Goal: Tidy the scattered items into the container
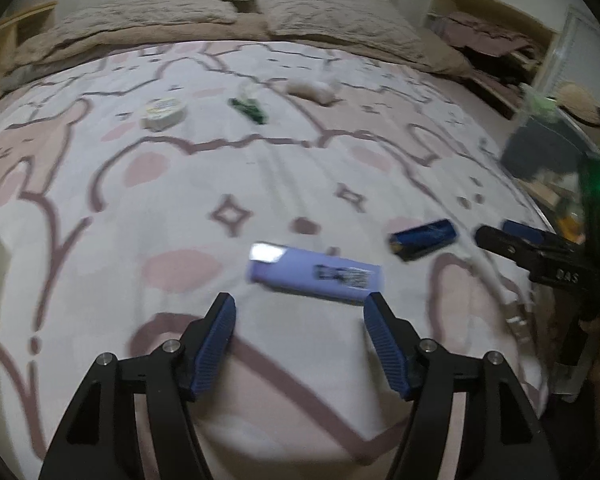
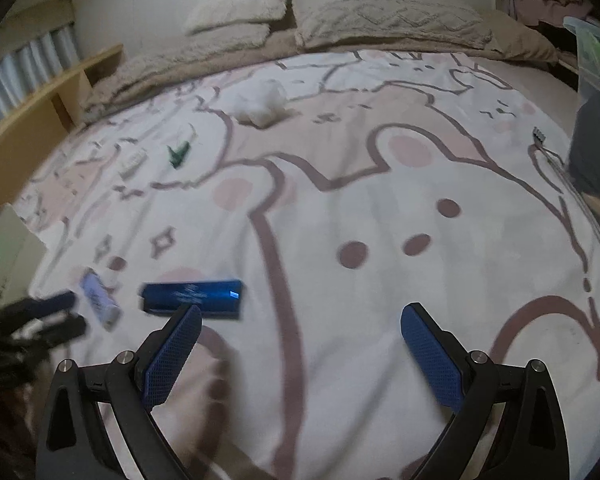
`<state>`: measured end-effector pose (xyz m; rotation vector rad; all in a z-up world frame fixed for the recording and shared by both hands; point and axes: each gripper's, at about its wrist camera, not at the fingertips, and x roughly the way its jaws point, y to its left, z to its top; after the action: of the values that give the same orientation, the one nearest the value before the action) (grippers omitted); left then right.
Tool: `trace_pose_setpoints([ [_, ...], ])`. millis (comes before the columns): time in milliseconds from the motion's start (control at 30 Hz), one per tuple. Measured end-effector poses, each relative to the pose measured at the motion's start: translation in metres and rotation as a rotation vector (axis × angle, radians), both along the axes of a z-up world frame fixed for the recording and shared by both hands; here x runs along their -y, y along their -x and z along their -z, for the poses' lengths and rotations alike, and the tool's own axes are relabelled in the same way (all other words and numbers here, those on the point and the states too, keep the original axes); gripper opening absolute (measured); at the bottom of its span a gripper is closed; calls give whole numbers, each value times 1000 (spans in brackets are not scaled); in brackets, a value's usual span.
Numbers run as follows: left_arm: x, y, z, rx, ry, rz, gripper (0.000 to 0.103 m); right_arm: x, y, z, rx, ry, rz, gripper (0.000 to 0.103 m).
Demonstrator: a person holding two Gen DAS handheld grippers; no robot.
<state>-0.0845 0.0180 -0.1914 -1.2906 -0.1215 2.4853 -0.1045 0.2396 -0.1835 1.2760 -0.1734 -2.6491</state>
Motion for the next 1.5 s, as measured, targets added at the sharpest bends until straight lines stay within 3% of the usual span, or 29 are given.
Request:
trace_pose_setpoints([
  [100,-9,1,0,-21,30,24,67,9,-2,-3,-17,45,-29,100],
  [267,-21,5,5,-49,91,49,67,29,-4,-2,-22,18,-77,100],
  [400,-25,10,9,-62,115,56,81,38,-3,1,-18,1,-93,100],
  [500,-28,13,10,-65,136,53,85,43,-1,2,-13,0,-100,100],
  [833,-20,17,8,-72,158,51,86,76,13,9,11,-73,-156,100],
  [1133,-13,4,5,-80,265,140,87,71,14,16,30,-113,-105,99],
  [1233,-7,-1,3,-71,269,146,87,67,11,14,21,-119,-84,81],
  [1500,11,-15,-10,-97,305,148,87,62,8,13,29,-105,-88,81],
])
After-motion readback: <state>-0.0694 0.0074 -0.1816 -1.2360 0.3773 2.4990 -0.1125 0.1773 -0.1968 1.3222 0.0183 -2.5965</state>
